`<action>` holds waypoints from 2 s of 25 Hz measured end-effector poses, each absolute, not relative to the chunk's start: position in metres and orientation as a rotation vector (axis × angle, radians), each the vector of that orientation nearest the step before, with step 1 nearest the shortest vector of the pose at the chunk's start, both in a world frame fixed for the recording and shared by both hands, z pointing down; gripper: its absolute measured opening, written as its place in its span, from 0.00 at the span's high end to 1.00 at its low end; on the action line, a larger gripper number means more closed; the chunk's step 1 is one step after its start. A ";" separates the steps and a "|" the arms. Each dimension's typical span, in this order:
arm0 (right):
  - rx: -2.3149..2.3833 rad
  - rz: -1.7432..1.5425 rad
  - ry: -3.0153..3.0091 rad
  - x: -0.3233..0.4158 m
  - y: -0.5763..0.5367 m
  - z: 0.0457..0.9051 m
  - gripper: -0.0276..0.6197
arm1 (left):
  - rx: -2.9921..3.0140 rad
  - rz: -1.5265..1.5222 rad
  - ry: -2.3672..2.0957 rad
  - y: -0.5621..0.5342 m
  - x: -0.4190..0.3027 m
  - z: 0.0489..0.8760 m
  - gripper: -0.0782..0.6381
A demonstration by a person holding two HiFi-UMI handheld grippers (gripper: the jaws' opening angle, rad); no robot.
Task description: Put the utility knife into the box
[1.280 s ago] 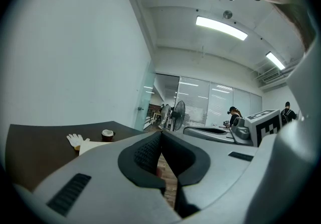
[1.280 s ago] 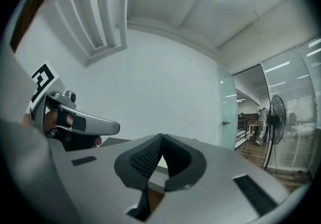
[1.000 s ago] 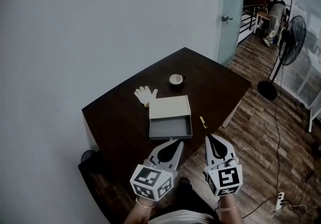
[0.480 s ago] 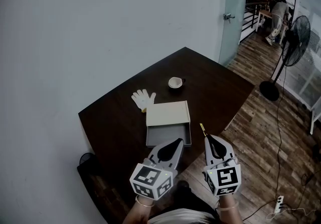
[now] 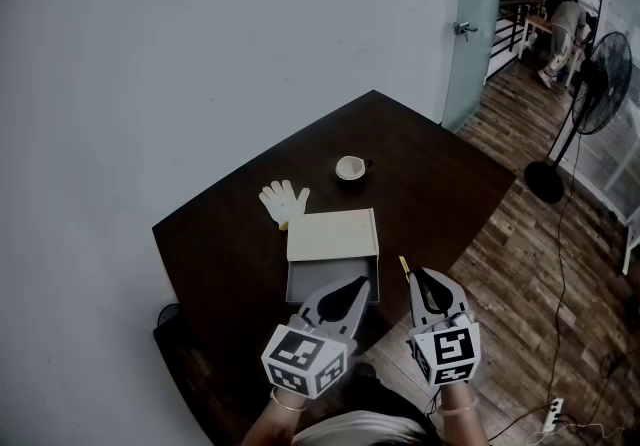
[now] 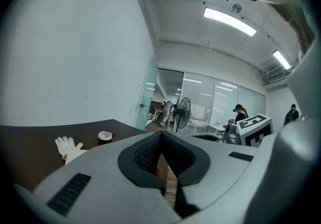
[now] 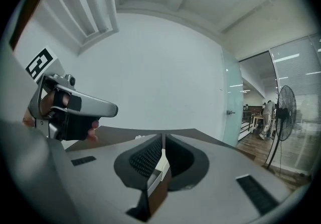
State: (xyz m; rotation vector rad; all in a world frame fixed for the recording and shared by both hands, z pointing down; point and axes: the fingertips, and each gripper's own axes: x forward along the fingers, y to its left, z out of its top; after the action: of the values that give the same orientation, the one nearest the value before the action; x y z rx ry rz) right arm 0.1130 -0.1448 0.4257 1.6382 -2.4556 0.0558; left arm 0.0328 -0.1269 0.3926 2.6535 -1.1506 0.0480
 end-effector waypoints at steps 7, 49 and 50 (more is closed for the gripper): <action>1.561 0.072 -2.430 0.119 -0.178 0.451 0.92 | 2.652 0.066 -1.135 -0.154 0.044 0.400 0.87; 1.206 0.266 -2.202 0.143 -0.259 0.634 0.82 | 2.558 0.116 -1.154 -0.242 0.054 0.433 0.87; 1.202 0.273 -2.197 0.143 -0.257 0.637 0.82 | 2.555 0.117 -1.155 -0.241 0.053 0.434 0.87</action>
State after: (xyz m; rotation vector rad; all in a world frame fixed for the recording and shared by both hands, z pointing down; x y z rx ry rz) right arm 0.1430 -0.2572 0.6369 1.2021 -2.1970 0.2727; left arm 0.0532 -0.2405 0.4339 2.5552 -1.1554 0.1175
